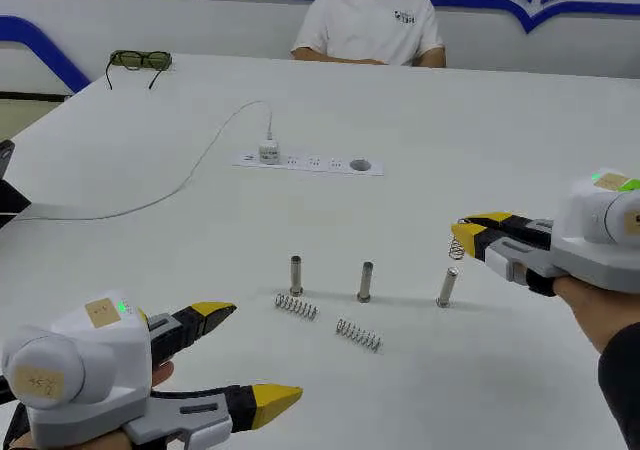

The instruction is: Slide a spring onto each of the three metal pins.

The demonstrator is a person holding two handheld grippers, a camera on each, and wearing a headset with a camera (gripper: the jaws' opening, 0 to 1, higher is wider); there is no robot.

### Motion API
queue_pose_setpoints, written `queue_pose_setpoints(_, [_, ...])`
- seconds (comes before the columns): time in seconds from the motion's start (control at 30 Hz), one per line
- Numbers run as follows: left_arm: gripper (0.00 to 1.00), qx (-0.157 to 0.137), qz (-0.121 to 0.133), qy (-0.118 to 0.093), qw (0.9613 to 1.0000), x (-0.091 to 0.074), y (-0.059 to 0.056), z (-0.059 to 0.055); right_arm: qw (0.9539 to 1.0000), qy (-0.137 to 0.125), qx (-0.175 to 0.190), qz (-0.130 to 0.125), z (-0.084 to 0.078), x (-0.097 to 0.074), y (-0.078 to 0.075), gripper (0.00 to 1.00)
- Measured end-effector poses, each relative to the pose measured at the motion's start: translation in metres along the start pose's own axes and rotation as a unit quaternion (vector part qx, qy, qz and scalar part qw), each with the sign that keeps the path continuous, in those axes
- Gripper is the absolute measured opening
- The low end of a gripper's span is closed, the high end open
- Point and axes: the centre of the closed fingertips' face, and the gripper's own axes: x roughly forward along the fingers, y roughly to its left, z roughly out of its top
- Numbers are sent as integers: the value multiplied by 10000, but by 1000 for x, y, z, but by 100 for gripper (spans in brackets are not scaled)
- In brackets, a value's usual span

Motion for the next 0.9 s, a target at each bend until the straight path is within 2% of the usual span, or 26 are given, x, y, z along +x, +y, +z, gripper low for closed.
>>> queue_pose_setpoints(0.9, [74, -48, 3, 49, 10000, 2, 0, -4, 9997, 159, 204, 14, -23, 5, 0, 12])
